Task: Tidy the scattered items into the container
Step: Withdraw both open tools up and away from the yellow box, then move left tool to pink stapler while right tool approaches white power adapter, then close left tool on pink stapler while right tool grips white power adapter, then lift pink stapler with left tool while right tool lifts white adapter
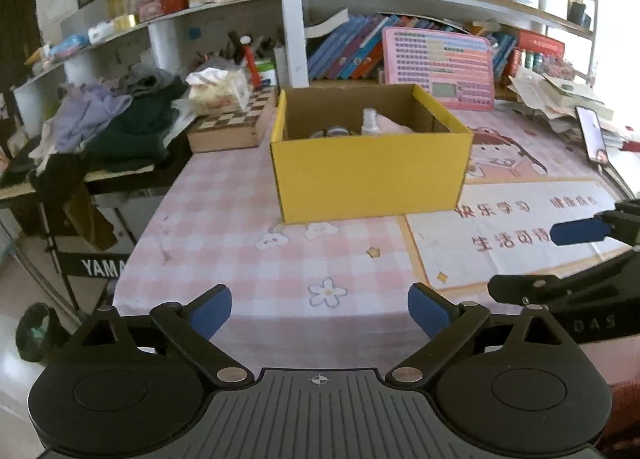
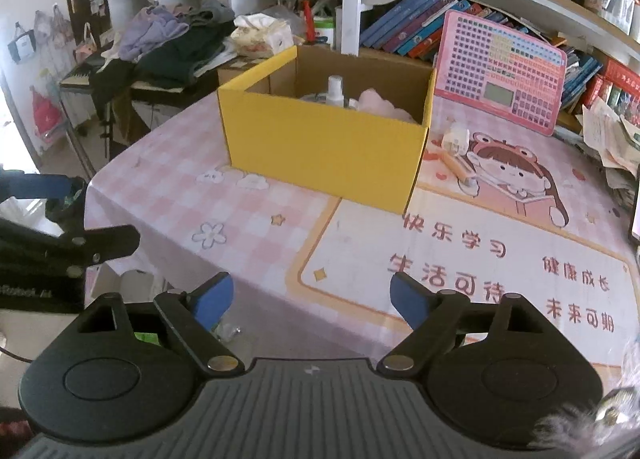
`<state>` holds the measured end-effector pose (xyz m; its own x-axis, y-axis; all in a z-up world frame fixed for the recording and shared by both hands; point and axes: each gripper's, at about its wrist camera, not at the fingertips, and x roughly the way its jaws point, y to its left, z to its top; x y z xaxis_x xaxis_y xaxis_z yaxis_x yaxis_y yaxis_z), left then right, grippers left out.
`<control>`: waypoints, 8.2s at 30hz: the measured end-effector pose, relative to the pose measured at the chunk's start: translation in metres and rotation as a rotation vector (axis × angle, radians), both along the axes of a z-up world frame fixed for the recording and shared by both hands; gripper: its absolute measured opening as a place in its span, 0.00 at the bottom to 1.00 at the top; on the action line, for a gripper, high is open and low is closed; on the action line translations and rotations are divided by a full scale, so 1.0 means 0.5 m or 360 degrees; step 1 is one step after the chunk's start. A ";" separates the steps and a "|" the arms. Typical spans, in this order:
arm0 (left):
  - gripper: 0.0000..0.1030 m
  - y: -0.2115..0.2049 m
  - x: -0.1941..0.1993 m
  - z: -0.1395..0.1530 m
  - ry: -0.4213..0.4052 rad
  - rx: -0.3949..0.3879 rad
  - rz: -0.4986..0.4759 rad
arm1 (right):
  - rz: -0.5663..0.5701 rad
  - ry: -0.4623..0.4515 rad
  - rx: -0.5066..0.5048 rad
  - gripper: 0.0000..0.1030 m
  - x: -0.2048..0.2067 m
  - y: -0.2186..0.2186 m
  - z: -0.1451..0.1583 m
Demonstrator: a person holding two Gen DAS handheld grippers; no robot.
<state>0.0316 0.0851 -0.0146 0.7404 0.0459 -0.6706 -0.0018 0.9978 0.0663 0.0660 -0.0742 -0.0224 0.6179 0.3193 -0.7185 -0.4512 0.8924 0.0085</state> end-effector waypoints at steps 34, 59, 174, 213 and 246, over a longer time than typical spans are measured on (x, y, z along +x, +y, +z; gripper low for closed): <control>0.95 -0.060 0.047 -0.041 0.0186 -0.0140 -0.0202 | -0.0234 0.0127 -0.0076 0.88 0.000 -0.071 -0.029; 0.95 -0.130 0.073 -0.043 0.0215 -0.0091 -0.0378 | -0.0400 0.0165 -0.0077 0.90 0.013 -0.132 -0.031; 0.23 -0.496 0.723 -0.177 0.0188 -0.0053 0.0311 | 0.0518 0.0272 0.0166 0.46 0.862 -0.237 -0.175; 0.22 -0.487 0.561 -0.121 0.0152 -0.0040 0.0022 | 0.0087 0.0151 -0.0033 0.40 0.747 -0.321 -0.166; 0.22 -0.353 0.328 -0.017 -0.0040 -0.0408 -0.0456 | -0.0349 0.0193 0.0016 0.40 0.310 -0.375 -0.033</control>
